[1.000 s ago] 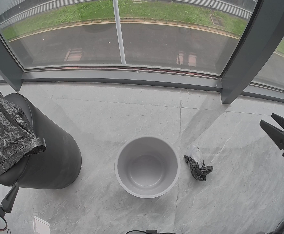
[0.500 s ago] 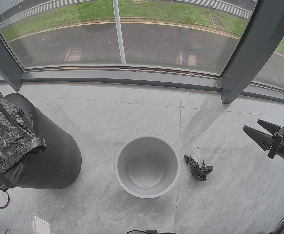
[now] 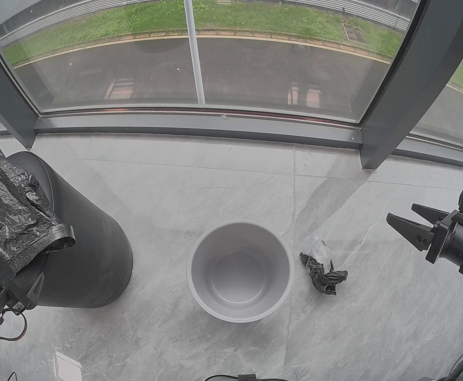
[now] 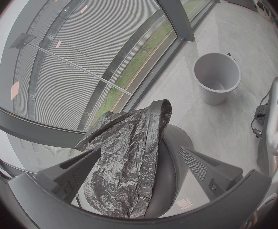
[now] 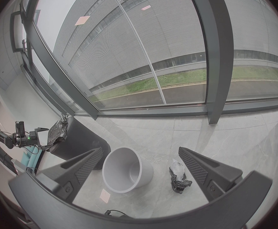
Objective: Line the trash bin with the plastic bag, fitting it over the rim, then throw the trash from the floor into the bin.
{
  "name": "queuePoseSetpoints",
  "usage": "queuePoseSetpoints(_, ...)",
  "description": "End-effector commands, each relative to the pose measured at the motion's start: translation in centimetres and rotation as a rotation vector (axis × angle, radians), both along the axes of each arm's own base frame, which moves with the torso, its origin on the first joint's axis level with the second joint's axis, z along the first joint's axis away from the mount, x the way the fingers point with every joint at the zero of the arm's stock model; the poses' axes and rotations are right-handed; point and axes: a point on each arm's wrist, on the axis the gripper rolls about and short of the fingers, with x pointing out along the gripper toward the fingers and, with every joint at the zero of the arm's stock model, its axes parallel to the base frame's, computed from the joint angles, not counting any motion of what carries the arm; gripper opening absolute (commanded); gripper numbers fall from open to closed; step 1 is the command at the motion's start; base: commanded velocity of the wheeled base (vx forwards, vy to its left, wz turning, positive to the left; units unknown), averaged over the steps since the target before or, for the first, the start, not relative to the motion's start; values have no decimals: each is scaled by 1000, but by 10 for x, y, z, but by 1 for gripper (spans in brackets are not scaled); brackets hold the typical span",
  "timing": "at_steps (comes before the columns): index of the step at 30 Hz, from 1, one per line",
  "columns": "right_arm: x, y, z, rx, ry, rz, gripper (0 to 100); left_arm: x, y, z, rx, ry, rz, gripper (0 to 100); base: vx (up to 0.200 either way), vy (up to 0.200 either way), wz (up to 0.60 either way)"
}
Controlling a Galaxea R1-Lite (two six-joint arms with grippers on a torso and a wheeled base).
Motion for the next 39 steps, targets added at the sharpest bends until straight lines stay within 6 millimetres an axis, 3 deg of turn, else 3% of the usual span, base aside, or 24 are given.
queuePoseSetpoints(1,4,1,-7,-7,25,1,100,9,-1,-1,-1,28,3,100,0,0,0)
queuePoseSetpoints(15,11,3,-17,-18,65,1,100,38,-3,-3,-5,6,1,100,0,0,0)
queuePoseSetpoints(30,25,3,-31,-17,63,-16,100,56,-7,0,4,-31,12,100,0,0,0)
queuePoseSetpoints(39,25,3,-32,-18,66,-18,100,80,-14,-1,10,-101,26,100,0,0,0)
